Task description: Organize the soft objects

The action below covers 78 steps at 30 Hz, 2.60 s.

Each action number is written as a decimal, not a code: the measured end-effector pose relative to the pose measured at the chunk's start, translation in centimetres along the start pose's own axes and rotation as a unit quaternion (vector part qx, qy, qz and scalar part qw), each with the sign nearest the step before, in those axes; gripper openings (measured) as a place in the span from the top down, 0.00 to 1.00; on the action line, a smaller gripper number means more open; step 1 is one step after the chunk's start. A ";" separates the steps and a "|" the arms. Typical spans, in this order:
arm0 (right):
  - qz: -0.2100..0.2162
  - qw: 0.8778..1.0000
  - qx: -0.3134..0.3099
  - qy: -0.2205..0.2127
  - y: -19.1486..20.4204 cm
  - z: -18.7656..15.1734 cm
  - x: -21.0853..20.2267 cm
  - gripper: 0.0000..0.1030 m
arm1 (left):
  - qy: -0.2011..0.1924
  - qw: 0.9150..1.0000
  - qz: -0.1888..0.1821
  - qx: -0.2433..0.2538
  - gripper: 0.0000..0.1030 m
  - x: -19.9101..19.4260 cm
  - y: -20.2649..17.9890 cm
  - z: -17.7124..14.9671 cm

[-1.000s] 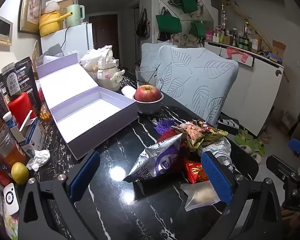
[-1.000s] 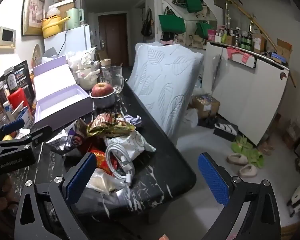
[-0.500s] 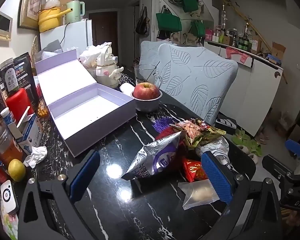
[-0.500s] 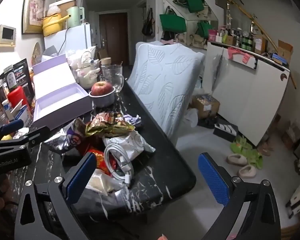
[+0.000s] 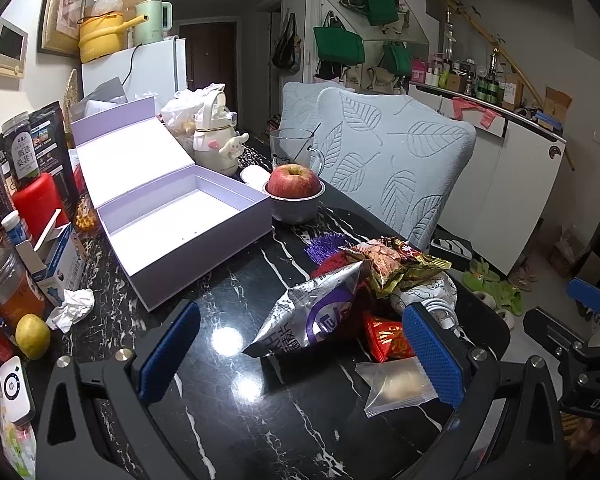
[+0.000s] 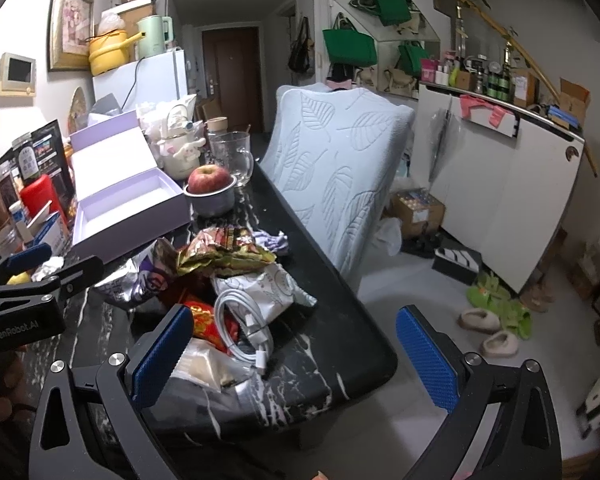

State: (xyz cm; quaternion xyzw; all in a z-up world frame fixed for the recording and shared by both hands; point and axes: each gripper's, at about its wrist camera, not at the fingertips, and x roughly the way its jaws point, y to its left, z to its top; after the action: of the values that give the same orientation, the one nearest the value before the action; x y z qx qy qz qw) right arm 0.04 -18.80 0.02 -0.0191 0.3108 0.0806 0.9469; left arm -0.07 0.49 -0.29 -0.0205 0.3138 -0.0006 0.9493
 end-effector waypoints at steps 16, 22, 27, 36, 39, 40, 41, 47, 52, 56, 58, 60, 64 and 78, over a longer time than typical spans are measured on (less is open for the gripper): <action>0.000 1.000 -0.001 -0.002 -0.1 0.0 -0.1 0.00 | 0.006 1.000 -0.013 -0.005 0.00 0.0 -0.2 0.0; -0.003 1.000 -0.009 -0.003 0.2 0.0 -0.1 0.00 | 0.003 1.000 -0.011 -0.005 0.00 -0.2 -0.2 -0.2; 0.000 1.000 -0.012 -0.002 0.3 0.1 -0.2 0.00 | 0.005 1.000 -0.011 -0.005 0.00 -0.2 -0.1 -0.1; -0.001 1.000 -0.013 -0.004 0.5 0.1 -0.3 0.00 | 0.002 1.000 -0.010 0.000 0.00 -0.2 0.1 0.0; -0.002 1.000 -0.016 -0.004 0.5 0.1 -0.3 0.00 | 0.003 1.000 -0.011 0.001 0.00 -0.2 0.1 0.0; -0.003 1.000 -0.016 -0.003 0.5 0.1 -0.3 0.00 | 0.002 1.000 -0.011 0.001 0.00 -0.2 0.1 0.1; -0.002 1.000 -0.016 -0.004 0.5 0.1 -0.3 0.00 | 0.003 1.000 -0.010 0.002 0.00 -0.2 0.1 0.1; -0.004 1.000 -0.017 -0.003 0.5 0.1 -0.2 0.00 | 0.002 1.000 -0.009 0.005 0.00 -0.2 0.0 0.1; -0.006 1.000 -0.015 -0.002 0.5 0.1 -0.3 0.00 | 0.003 1.000 -0.011 0.007 0.00 -0.3 0.0 0.2; -0.003 1.000 -0.017 -0.005 0.5 -0.2 -0.6 0.00 | 0.003 1.000 -0.012 0.006 0.00 -0.3 0.0 0.2; -0.001 1.000 -0.018 -0.004 0.6 -0.3 -0.5 0.00 | 0.004 1.000 -0.012 0.005 0.00 -0.3 0.1 0.2; 0.000 1.000 -0.018 -0.004 0.6 -0.3 -0.4 0.00 | 0.005 1.000 -0.013 0.005 0.00 -0.3 0.3 0.3; 0.004 1.000 -0.017 -0.006 0.6 -0.4 -0.2 0.00 | 0.007 1.000 -0.017 0.006 0.00 -0.2 0.7 0.3; 0.023 1.000 -0.014 0.005 0.6 -0.8 2.0 0.00 | 0.032 0.998 -0.044 0.023 0.00 3.3 1.5 -0.2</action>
State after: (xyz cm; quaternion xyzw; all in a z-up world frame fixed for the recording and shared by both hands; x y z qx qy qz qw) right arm 1.04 -17.97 -1.85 -0.0258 0.3150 0.1064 0.9427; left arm 2.46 1.92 -2.43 -0.0124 0.3423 -0.0503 0.9382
